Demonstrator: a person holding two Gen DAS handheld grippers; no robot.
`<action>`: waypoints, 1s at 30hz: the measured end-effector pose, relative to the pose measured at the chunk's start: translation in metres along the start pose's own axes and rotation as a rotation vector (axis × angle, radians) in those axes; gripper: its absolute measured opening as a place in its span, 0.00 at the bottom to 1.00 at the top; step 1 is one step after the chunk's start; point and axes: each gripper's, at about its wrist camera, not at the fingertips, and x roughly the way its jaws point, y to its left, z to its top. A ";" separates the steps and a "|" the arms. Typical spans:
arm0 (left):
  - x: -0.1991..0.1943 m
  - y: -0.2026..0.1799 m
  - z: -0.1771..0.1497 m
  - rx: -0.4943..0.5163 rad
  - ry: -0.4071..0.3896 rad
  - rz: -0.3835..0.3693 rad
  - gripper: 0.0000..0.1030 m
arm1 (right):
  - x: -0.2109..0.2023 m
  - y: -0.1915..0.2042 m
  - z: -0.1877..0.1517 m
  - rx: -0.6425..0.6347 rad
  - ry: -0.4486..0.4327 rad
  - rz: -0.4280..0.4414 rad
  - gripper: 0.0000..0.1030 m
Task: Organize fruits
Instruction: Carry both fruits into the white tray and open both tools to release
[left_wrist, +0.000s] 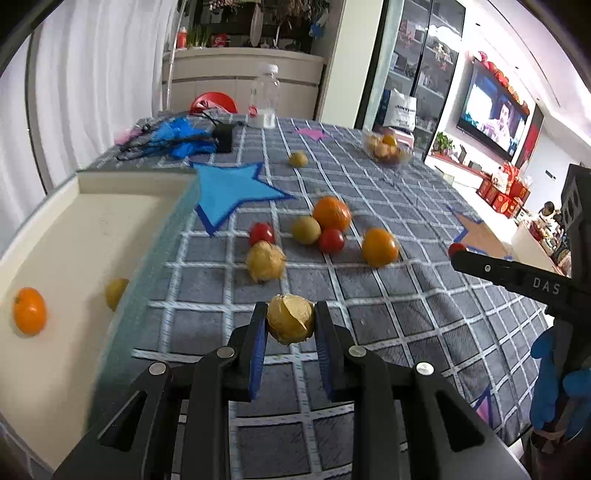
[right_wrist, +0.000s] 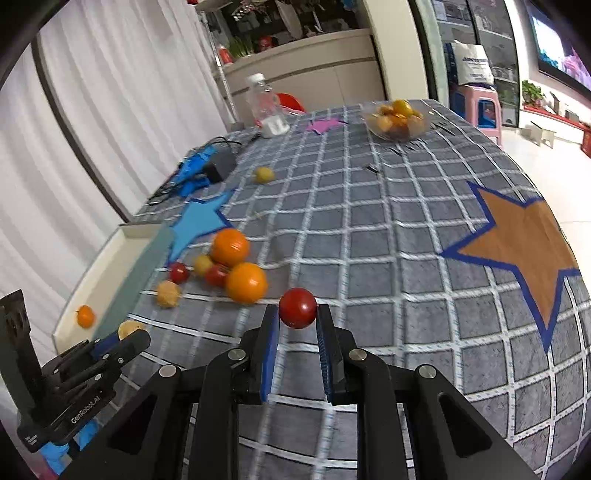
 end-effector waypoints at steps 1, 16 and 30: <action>-0.005 0.004 0.003 -0.003 -0.013 0.009 0.26 | 0.000 0.005 0.002 -0.006 -0.001 0.008 0.21; -0.041 0.111 0.025 -0.103 -0.097 0.244 0.26 | 0.048 0.130 0.029 -0.178 0.073 0.146 0.21; -0.026 0.159 0.014 -0.168 -0.043 0.304 0.26 | 0.111 0.237 0.028 -0.344 0.177 0.219 0.21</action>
